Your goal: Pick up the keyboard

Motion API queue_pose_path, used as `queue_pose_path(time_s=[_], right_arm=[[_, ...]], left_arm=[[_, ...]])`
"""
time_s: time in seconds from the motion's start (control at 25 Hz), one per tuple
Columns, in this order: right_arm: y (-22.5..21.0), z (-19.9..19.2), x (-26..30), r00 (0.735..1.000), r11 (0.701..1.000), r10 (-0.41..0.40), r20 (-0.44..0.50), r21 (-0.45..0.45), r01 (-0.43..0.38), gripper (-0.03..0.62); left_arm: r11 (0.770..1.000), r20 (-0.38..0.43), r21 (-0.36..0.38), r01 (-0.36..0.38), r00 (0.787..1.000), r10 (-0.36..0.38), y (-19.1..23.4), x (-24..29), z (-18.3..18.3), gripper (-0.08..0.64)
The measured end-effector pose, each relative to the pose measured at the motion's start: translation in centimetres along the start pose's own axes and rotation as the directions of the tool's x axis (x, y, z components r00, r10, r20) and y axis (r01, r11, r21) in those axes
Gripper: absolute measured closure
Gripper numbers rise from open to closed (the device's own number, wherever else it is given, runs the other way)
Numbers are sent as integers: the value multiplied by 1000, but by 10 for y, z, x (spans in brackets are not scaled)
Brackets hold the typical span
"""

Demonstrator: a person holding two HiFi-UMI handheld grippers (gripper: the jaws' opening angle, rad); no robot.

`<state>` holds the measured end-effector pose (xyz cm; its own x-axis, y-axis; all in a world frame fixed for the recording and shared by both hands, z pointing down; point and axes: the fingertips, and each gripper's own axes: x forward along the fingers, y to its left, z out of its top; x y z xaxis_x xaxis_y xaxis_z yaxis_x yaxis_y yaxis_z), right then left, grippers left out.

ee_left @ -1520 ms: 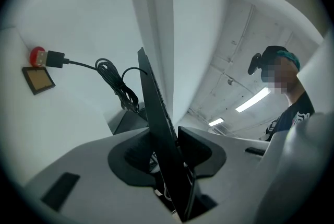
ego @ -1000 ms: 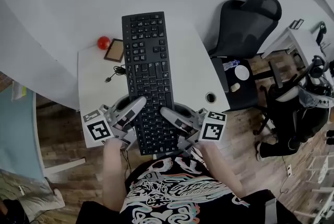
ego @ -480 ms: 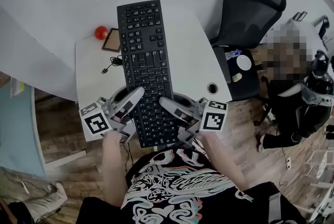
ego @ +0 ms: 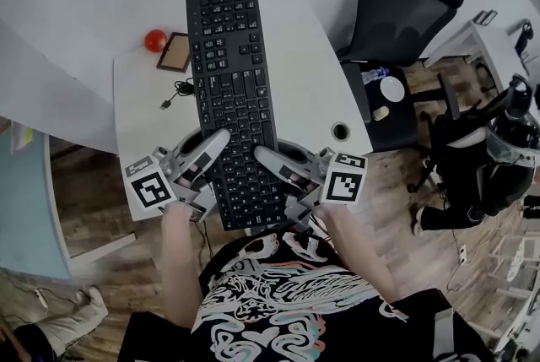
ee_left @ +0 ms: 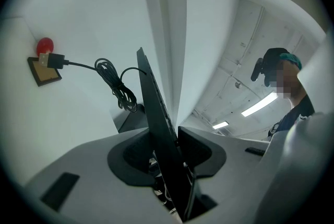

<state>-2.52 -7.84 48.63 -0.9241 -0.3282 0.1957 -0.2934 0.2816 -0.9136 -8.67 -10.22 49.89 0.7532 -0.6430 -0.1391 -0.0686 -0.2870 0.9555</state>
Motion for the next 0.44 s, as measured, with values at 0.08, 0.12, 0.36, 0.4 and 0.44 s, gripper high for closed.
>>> queue_pose_path(time_s=[0.08,0.12,0.36,0.4,0.44], right_arm=[[1,0,0,1000,1000,-4,1,9,4,469],[2,1,-1,1000,1000,-6,1,13,6,469],[1,2,0,1000,1000,-10,4,27,10,469],[1,3,1,1000,1000,-9,5,28,9,469],[1,4,2,1000,1000,-9,6,30,8,469]], left_arm=[[1000,-4,-8,-4,1000,4,-1,0,0,417],[1000,-5,-12,-6,1000,6,-1,1,0,417],[1000,-11,-18,-10,1000,10,-1,2,2,417],[1000,-12,-18,-11,1000,10,-1,2,3,417],[1000,-12,-18,-12,1000,11,-1,2,4,417]])
